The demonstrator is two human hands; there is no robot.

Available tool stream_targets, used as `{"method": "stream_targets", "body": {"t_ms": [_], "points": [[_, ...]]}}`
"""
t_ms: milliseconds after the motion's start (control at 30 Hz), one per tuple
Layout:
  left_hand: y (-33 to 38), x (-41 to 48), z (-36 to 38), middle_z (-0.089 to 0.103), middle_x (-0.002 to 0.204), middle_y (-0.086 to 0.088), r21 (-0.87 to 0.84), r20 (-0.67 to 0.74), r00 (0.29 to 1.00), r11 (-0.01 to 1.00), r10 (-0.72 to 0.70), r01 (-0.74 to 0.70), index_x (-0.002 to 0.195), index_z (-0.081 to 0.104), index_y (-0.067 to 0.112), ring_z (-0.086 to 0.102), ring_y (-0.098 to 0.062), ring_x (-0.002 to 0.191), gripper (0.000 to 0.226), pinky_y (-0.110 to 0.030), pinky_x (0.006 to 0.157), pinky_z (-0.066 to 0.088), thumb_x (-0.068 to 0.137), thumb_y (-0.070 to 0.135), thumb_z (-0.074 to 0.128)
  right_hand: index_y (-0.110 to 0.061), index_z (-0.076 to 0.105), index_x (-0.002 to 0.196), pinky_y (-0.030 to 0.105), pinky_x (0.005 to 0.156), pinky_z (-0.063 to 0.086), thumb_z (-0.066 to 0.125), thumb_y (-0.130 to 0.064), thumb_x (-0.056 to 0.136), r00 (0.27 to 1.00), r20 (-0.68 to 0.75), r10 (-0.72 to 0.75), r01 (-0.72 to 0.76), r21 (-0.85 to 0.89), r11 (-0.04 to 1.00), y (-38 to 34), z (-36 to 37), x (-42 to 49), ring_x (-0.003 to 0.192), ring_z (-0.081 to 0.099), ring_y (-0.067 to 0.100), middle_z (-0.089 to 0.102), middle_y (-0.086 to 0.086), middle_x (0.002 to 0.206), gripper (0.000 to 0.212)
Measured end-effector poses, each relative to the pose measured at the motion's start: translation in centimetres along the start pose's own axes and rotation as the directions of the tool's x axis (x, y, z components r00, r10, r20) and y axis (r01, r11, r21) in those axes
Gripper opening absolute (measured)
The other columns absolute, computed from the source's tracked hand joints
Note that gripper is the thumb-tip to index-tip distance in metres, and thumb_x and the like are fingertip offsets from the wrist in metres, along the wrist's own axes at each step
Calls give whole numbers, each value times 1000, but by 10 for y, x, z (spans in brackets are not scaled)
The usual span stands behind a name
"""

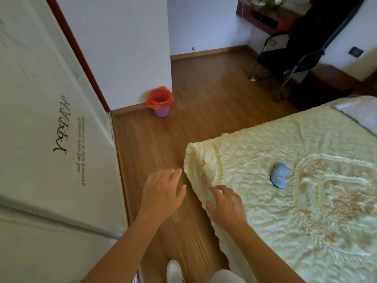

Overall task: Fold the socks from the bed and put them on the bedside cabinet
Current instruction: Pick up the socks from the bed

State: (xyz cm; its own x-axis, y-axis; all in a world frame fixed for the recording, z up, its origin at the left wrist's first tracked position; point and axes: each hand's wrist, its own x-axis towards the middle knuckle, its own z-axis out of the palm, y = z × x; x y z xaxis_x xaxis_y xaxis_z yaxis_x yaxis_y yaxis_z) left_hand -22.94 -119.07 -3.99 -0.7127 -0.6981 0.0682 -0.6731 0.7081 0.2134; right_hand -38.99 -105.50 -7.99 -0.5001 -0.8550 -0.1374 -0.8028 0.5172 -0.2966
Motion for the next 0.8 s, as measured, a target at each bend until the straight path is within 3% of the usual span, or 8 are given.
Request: {"method": "stream_targets", "body": {"t_ms": [300,600,800], "points": [[51,113,30,64,131,0,-21,112,938,945,327,-327,139,45,23,59,-19,118,56,-40,99,49,94,54,37,-26,56,139,40,106,43,51,-42,96,949,-59,310,-308,46,950,57,-18,38,127,55,23,58,2,143,46],[188,205,79,57,141,-4,-30,249,763,792,596,-609,144,40,23,52,-24,127,57,-41,104,43,96,52,35,-28,49,143,39,110,39,47,-45,99,776,-81,625,-611,148,778,176,-36,26,132,52,23,54,0,147,48],[269,244,121,54,144,-2,-85,307,646,697,698,-712,145,40,23,49,-22,129,56,-40,107,39,96,50,35,-25,50,143,41,109,41,49,-43,98,687,-84,722,-702,183,689,249,-49,29,131,53,25,55,3,146,47]]}}
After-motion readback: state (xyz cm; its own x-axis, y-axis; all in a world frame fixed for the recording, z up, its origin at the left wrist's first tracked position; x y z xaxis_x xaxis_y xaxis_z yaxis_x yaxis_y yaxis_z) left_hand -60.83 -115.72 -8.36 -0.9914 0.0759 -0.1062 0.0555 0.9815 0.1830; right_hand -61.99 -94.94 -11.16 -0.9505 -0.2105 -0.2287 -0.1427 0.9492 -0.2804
